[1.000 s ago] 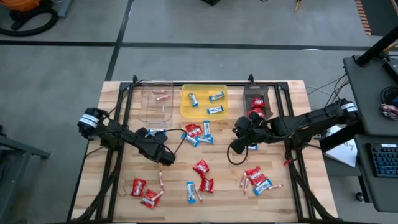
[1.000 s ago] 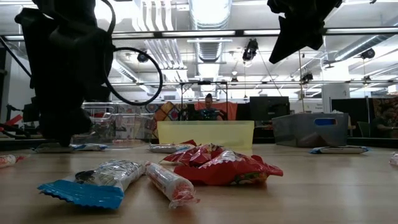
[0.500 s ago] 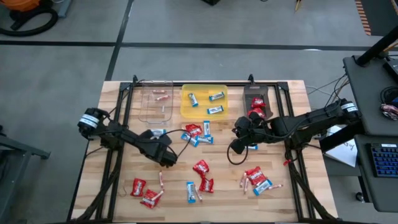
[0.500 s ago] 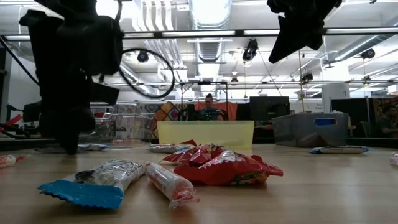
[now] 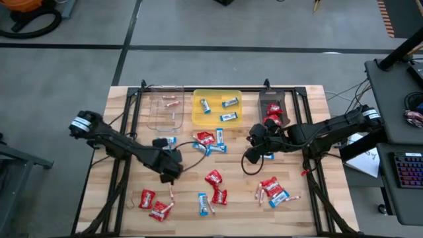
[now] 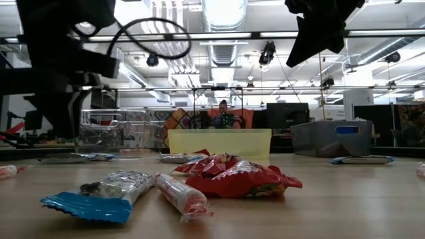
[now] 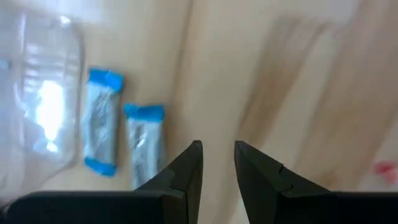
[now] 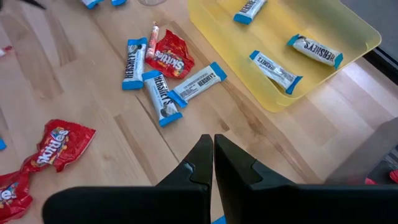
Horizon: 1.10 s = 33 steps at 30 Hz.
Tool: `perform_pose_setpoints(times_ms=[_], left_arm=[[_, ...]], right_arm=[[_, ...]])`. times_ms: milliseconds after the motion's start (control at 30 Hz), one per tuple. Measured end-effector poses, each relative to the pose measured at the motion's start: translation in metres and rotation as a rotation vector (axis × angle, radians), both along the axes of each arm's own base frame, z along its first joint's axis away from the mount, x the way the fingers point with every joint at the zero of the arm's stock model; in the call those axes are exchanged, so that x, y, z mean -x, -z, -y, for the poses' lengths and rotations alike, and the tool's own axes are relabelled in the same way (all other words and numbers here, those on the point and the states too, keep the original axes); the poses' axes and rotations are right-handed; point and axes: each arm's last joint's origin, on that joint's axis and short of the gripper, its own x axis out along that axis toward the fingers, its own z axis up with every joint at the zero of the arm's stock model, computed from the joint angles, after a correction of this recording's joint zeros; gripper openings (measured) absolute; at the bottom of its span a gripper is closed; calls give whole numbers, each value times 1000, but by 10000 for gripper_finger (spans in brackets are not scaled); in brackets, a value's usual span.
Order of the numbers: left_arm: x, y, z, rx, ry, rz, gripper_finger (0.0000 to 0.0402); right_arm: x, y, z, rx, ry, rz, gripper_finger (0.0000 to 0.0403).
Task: Sort candy
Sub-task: Put the white chocolate into the yellow bin
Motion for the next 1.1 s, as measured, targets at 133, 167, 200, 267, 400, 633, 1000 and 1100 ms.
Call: perform_pose_setpoints(times_ms=[133,167,200,267,400,633,1000,1100], left_arm=[[25,1,-8,52,19,-3,76],[30,2,-10,64,17,11,76],[34,2,-12,73,11,30,76],[42,3,-15,86,6,67,76],[54,10,-21,108,-20,118,76],[70,28,-31,-2,-106,142,80],[76,45,-36,-65,-67,218,151],[76,45,-35,-51,-67,238,170]], right_arm=[[0,0,0,1,-3,3,9],[0,0,0,2,-4,3,9],[0,0,0,6,-8,2,9],[0,0,0,6,-9,1,9],[0,1,0,7,-10,-1,9],[1,4,0,9,-9,-10,9],[1,4,0,8,-8,-9,9],[1,5,0,6,-5,-9,9]])
